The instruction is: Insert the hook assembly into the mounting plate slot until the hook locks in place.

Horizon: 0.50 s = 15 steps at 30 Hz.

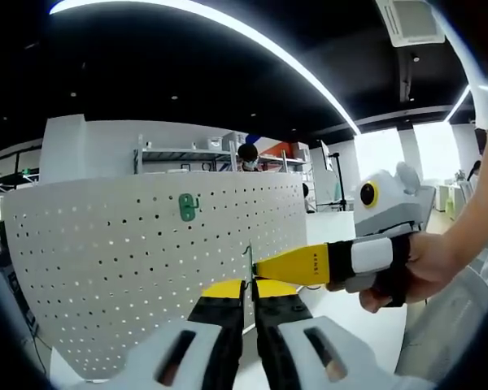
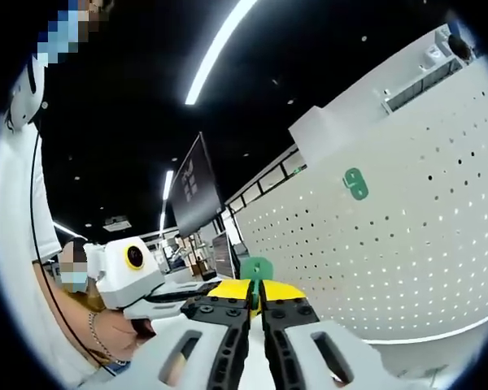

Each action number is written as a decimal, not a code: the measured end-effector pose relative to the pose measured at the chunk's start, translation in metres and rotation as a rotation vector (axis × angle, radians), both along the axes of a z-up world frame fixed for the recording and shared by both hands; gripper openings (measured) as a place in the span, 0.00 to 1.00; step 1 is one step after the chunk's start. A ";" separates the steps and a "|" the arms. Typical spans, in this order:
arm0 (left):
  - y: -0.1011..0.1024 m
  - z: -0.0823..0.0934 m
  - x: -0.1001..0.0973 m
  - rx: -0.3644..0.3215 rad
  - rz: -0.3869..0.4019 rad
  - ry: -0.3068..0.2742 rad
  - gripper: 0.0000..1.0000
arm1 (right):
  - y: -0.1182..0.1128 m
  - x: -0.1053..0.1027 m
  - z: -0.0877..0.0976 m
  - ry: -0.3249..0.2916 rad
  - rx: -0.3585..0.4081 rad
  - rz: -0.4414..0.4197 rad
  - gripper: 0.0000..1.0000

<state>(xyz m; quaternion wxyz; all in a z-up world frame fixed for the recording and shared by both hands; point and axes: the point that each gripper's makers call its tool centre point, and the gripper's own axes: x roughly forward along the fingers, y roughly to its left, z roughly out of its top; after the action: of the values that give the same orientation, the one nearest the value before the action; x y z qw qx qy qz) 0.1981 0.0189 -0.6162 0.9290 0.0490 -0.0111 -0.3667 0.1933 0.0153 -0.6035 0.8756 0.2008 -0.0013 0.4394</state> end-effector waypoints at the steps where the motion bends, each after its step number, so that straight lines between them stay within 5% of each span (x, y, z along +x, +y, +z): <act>1: 0.000 0.000 0.000 0.000 0.000 -0.001 0.04 | 0.000 0.000 0.000 0.002 0.003 -0.001 0.01; 15: -0.002 0.002 -0.001 -0.005 -0.007 -0.005 0.05 | -0.002 -0.001 0.002 0.022 0.028 -0.003 0.00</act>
<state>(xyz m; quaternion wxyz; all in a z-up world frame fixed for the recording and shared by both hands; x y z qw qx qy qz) 0.1972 0.0172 -0.6141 0.9277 0.0477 -0.0144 -0.3699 0.1927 0.0131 -0.6018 0.8733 0.2177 0.0020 0.4358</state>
